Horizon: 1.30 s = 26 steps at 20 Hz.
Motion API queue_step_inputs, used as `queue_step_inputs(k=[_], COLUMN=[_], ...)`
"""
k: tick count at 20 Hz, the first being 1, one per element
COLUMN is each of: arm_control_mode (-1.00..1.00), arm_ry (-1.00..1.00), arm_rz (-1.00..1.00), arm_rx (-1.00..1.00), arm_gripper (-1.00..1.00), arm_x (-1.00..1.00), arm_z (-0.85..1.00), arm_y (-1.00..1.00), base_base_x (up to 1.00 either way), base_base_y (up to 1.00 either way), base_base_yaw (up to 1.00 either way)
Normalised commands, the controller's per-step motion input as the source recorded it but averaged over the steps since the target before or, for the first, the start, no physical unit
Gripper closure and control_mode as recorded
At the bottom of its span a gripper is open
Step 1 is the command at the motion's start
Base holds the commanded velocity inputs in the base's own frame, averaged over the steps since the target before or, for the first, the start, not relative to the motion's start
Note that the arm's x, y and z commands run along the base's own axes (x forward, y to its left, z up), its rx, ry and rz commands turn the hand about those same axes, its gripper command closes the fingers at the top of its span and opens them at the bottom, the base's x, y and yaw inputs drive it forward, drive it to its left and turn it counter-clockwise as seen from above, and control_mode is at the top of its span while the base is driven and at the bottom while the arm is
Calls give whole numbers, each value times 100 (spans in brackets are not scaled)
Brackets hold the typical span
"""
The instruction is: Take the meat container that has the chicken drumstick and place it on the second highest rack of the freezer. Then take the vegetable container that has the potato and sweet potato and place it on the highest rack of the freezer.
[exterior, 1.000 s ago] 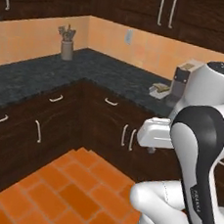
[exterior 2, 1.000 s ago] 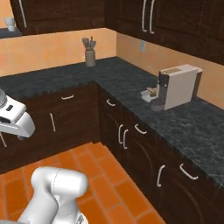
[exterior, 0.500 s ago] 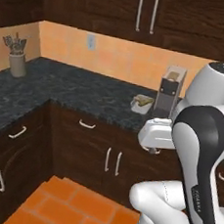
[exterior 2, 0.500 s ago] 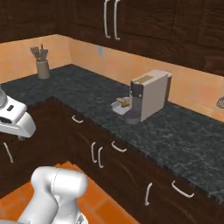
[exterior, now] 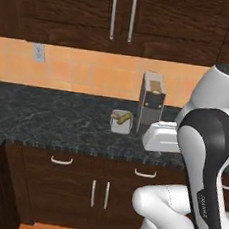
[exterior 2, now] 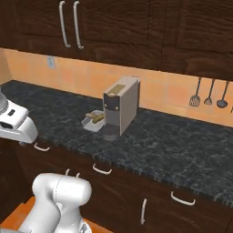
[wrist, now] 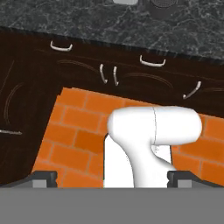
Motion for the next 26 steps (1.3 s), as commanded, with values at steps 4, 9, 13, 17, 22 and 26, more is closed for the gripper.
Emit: queue_step_inputs(k=[4, 9, 13, 17, 22, 26], arm_control_mode=[100, 100, -100, -100, -100, -100], arm_ry=[0, 0, 0, -1, 0, -8], arm_rz=[0, 0, -23, -47, -29, -15], arm_rx=[0, 0, 0, 0, 12, 20], arm_gripper=[-100, -100, -100, -100, -100, -100], arm_x=[0, 0, 18, 87, 100, 54], arm_z=[0, 0, -16, -64, -71, -81], arm_y=[0, 0, 0, 4, 1, 1], base_base_x=[67, 45, 13, 0, 0, 0], base_base_y=[40, 34, 8, 0, 0, 0], base_base_yaw=[-45, -40, -22, 0, 0, 0])
